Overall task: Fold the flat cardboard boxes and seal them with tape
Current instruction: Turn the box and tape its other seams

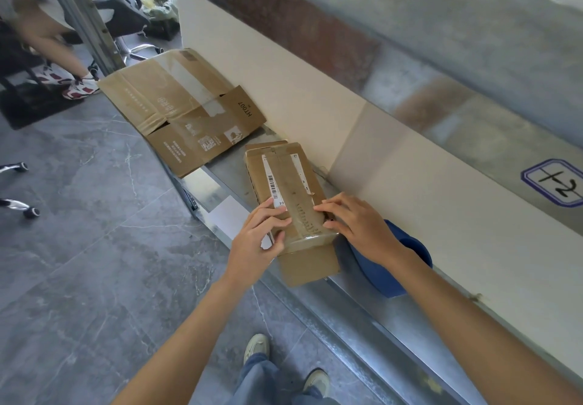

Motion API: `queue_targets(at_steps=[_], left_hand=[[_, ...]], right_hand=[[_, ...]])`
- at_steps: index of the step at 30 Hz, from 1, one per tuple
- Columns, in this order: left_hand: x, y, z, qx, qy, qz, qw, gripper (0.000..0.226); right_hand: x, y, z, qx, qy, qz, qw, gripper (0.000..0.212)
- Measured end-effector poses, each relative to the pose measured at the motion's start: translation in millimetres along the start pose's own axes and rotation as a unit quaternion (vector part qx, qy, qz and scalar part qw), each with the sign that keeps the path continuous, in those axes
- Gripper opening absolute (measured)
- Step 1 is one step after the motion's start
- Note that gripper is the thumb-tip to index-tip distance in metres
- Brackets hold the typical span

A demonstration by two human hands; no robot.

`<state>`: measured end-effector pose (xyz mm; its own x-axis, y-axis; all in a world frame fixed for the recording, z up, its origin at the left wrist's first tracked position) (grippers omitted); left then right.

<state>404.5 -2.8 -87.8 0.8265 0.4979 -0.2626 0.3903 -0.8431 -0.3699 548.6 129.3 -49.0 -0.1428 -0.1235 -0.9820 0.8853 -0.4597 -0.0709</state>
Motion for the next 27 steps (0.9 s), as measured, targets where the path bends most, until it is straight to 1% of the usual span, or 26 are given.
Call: queue_targets(at_steps=[4, 9, 11, 14, 17, 22, 24, 27], left_hand=[[4, 1, 2, -0.01, 0.014, 0.005, 1.0, 0.014], [4, 1, 1, -0.034, 0.005, 0.005, 0.999, 0.01], [4, 1, 0, -0.038, -0.002, 0.009, 0.999, 0.018], [6, 0, -4, -0.032, -0.033, 0.022, 0.999, 0.035], [7, 0, -8, -0.027, -0.086, 0.019, 0.996, 0.038], [8, 1, -14, -0.009, -0.141, 0.025, 0.99, 0.043], [8, 0, -16, -0.007, -0.161, 0.029, 0.986, 0.045], [8, -3, -17, -0.017, -0.184, 0.023, 0.982, 0.037]], right_hand=[[4, 6, -6, 0.026, -0.036, 0.034, 0.998, 0.045], [6, 5, -5, 0.057, -0.059, 0.03, 0.996, 0.051], [5, 6, -5, 0.054, -0.054, 0.037, 0.996, 0.059], [4, 5, 0, 0.041, -0.009, 0.019, 0.999, 0.054], [4, 6, 4, 0.043, 0.013, 0.009, 0.999, 0.052], [7, 4, 6, 0.042, 0.046, 0.026, 0.998, 0.061], [8, 2, 9, 0.048, 0.048, 0.024, 0.997, 0.057], [6, 0, 9, 0.056, 0.038, 0.026, 0.997, 0.06]])
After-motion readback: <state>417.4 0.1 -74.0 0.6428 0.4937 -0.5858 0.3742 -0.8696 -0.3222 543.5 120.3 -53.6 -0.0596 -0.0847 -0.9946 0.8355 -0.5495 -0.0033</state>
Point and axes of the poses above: each hand's wrist, its own y-axis away from the middle knuckle, its own x-axis out of the palm, z = x × y, the point moved 8 cm from there along -y, towards the middle knuckle, and after that the axes turned 13 degrees about y, right-handed, at the moved point
